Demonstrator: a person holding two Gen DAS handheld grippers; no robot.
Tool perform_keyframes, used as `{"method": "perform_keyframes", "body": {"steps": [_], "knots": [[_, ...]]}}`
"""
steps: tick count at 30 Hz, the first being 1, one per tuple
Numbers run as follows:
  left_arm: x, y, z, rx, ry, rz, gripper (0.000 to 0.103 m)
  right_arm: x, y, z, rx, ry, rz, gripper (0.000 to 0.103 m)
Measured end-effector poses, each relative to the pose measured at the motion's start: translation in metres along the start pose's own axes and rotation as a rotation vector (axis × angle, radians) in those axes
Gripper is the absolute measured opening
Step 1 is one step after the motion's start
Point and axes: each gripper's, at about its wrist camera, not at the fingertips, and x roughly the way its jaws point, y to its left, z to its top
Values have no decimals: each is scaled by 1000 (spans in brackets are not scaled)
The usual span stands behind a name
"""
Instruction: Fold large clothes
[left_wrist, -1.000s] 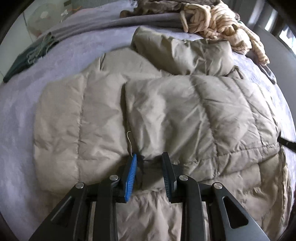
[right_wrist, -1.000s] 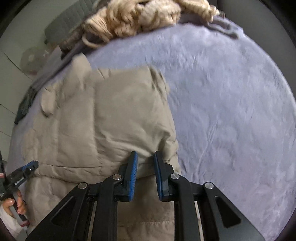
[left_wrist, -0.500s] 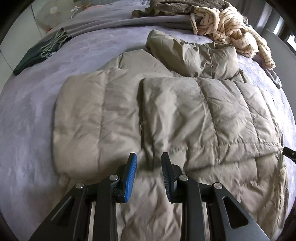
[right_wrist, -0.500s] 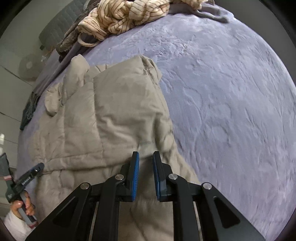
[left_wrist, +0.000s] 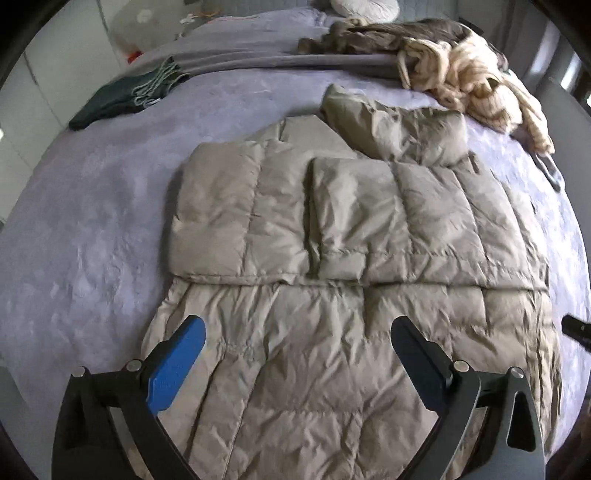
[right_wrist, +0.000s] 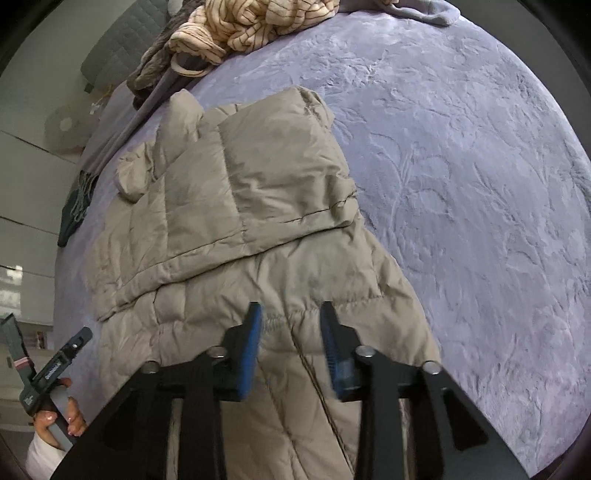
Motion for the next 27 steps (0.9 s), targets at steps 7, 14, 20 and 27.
{"method": "perform_keyframes", "body": {"steps": [7,14,20,27], "knots": [[-20,-9,-15,-12,31,20,102,-21,5,-8,-35,16,24,58],[-42,-13,-39,-29,63,57,102,-36,10,-22,-68,36,70,80],[-52,-9,-58,-53,89,43,102,-44,10,-34,-52,54,95,86],[-57,-3,-77,-14,101,21,102,-45,14,-56,-27,72,100,89]]}}
